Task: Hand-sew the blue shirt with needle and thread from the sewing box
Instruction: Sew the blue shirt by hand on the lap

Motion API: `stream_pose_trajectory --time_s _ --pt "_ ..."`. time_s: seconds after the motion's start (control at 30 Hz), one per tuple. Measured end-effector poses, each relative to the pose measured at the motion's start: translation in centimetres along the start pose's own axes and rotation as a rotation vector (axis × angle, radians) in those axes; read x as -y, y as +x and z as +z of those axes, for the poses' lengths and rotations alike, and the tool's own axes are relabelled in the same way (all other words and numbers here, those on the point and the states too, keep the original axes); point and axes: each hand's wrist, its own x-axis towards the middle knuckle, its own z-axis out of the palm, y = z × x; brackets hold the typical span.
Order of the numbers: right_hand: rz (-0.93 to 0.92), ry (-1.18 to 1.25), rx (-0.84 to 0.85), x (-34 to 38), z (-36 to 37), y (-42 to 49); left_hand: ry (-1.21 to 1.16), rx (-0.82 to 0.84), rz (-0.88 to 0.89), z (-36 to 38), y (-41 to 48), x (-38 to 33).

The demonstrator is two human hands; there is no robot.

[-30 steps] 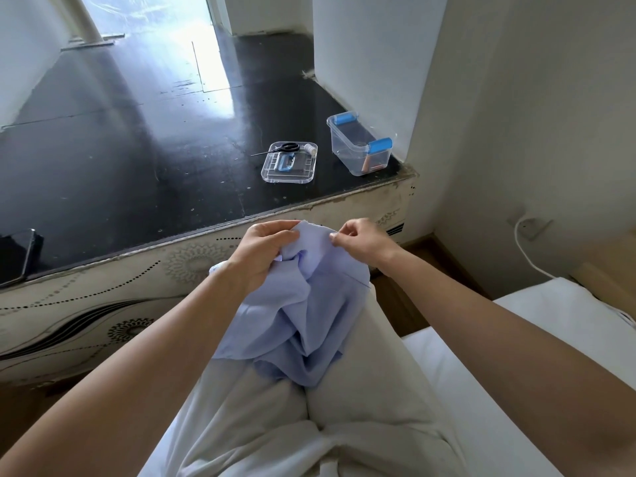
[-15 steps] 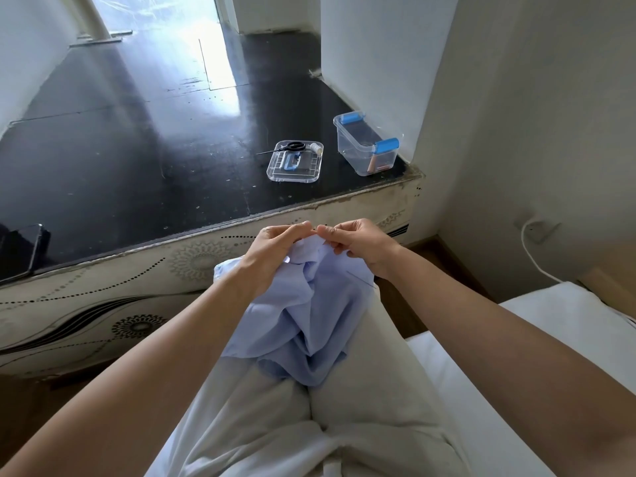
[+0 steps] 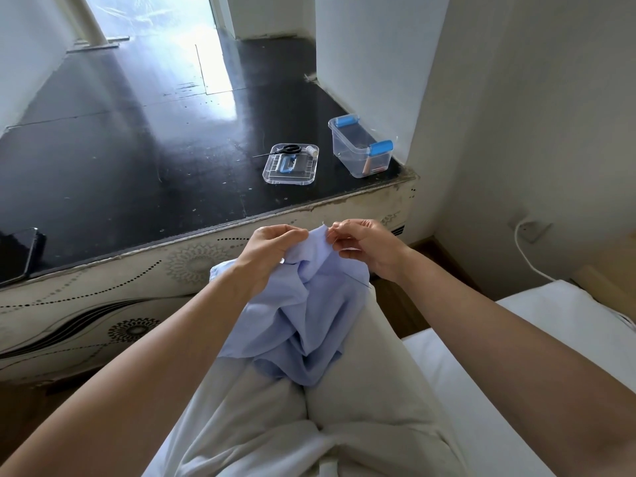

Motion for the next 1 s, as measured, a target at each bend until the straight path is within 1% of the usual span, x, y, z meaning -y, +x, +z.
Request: stream_pose_trajectory --time_s 0.07,0.17,0.23,0.3,0.4,0.47,0.57,0.67,0.7,0.73,0.8,0.83,0.87,0.9,0.93,0.97,1.0 --pt "-0.005 0.029 0.015 0.0 0.1 -0.2 0.013 0.003 -0.034 0.2 -0.2 -0.3" --pt "-0.010 0.031 0.090 0.2 0.4 -0.4 0.101 0.055 -0.073 0.5 -0.5 -0.6" --pt "0.015 0.044 0.132 0.3 0.4 -0.6 0.154 0.067 -0.039 0.8 -0.6 -0.7" --pt "0.054 0.068 0.168 0.5 0.3 -0.8 0.135 0.064 -0.003 1.1 -0.6 -0.8" --pt "0.063 0.066 0.191 0.5 0.1 -0.8 0.101 0.036 0.021 1.3 -0.5 -0.8" --pt "0.063 0.064 0.196 0.4 -0.1 -0.8 0.069 -0.008 0.021 1.2 -0.2 -0.7" --pt "0.056 0.040 0.193 0.2 -0.4 -1.0 0.026 -0.124 0.012 0.9 0.3 -0.6" --pt "0.051 0.026 0.137 0.2 -0.7 -1.3 -0.001 -0.253 0.000 0.2 0.8 -0.3" --pt "0.046 0.025 0.113 0.2 -0.8 -1.3 0.066 -0.301 0.022 -0.2 1.1 0.0" --pt "0.041 0.026 0.091 0.2 -0.9 -1.3 0.196 -0.347 0.064 -0.6 1.5 0.5" --pt "0.033 0.014 0.069 0.3 -0.9 -1.3 0.531 -0.381 0.229 -1.3 1.7 1.1" --pt "0.028 0.002 0.073 0.3 -0.9 -1.3 0.663 -0.337 0.370 -1.4 1.6 1.3" --pt "0.022 -0.006 0.083 0.4 -0.8 -1.3 0.747 -0.245 0.521 -1.2 1.6 1.3" --pt "0.014 -0.009 0.096 0.5 -0.8 -1.3 0.791 -0.133 0.627 -0.7 1.5 1.1" --pt "0.007 -0.005 0.111 0.5 -0.7 -1.3 0.806 -0.030 0.658 -0.1 1.3 0.8" --pt "-0.002 0.001 0.123 0.6 -0.8 -1.4 0.815 0.040 0.646 0.4 1.3 0.7" --pt "-0.013 0.005 0.131 0.7 -0.8 -1.5 0.824 0.070 0.629 0.6 1.4 0.7"
